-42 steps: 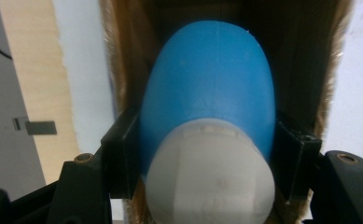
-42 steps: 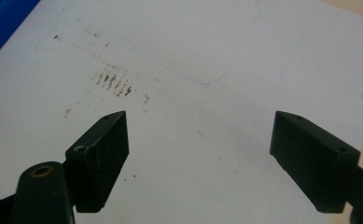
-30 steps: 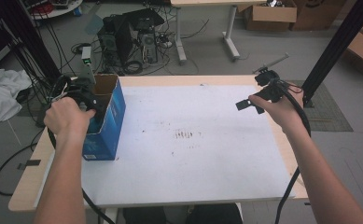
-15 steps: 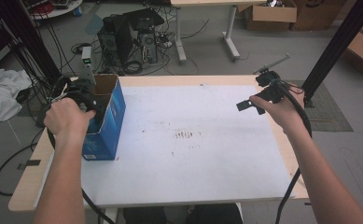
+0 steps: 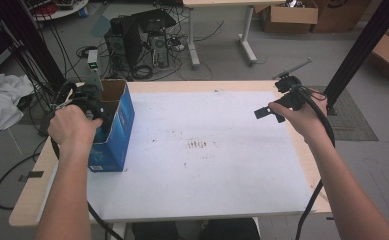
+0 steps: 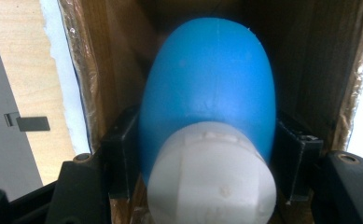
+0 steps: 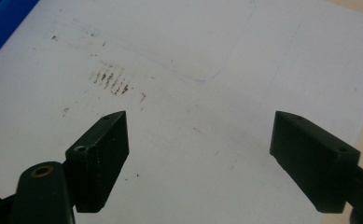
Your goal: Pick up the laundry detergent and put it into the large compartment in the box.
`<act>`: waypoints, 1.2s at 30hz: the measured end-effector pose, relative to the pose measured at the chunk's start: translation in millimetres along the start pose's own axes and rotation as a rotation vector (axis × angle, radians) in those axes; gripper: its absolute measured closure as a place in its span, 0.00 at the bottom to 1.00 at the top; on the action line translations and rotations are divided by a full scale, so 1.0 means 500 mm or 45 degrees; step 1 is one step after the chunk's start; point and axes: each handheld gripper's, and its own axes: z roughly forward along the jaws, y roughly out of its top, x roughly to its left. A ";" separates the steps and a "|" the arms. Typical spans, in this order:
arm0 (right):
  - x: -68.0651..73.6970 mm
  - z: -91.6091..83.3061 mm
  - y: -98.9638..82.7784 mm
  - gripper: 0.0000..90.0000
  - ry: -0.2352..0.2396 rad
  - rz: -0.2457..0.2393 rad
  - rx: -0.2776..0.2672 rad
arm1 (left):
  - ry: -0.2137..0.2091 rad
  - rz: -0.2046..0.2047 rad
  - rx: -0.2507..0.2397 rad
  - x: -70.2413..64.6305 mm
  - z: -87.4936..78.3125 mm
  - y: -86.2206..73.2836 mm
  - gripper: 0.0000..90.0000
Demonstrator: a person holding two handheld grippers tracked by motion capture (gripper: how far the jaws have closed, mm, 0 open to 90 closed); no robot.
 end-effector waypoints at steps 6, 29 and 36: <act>0.001 -0.001 0.001 0.22 -0.002 -0.002 0.000 | 0.001 0.004 0.000 -0.001 0.000 0.000 0.41; 0.002 -0.003 0.001 0.22 0.001 0.004 -0.003 | -0.021 0.015 -0.006 -0.005 -0.021 -0.005 0.23; 0.003 -0.006 0.001 0.22 -0.002 0.003 -0.004 | -0.009 0.053 -0.047 -0.020 -0.060 -0.013 0.21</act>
